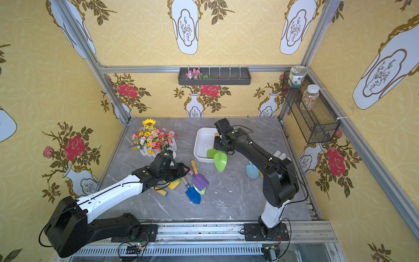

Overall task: Put the shovel into the storage box
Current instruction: Place the shovel in the storage box.

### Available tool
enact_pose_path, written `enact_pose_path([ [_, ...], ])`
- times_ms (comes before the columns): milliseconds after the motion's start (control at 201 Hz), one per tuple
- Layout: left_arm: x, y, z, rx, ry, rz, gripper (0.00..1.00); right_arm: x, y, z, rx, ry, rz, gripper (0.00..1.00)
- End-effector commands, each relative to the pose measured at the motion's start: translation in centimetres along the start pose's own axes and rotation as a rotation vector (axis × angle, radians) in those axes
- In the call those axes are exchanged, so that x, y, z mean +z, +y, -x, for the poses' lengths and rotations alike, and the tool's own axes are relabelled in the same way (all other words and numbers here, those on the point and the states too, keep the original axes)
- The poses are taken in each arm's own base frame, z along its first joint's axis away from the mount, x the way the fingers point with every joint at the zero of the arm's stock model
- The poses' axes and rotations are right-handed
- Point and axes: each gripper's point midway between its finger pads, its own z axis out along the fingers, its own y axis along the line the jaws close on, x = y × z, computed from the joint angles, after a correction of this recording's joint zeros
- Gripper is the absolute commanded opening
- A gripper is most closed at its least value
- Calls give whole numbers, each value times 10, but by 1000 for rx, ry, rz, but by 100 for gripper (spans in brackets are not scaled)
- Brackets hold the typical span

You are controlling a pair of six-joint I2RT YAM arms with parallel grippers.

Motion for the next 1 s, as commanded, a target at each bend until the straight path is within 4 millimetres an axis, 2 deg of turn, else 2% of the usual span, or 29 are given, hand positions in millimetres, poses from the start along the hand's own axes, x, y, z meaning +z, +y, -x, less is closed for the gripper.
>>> enact_pose_path([
  [0,-1,6,-1,-9,-4,15,59,5,13,13,11,-10,19,19],
  [304,-8,8,-3,-22,-10,12,59,35,39,48,38,-41,55,19],
  [573,-12,16,-9,-41,-7,19,59,76,44,77,78,-58,50,18],
  [772,-13,20,-12,-48,-5,26,59,109,41,78,89,-30,31,18],
  [991,-10,20,-12,-47,2,27,59,137,33,63,96,28,9,19],
])
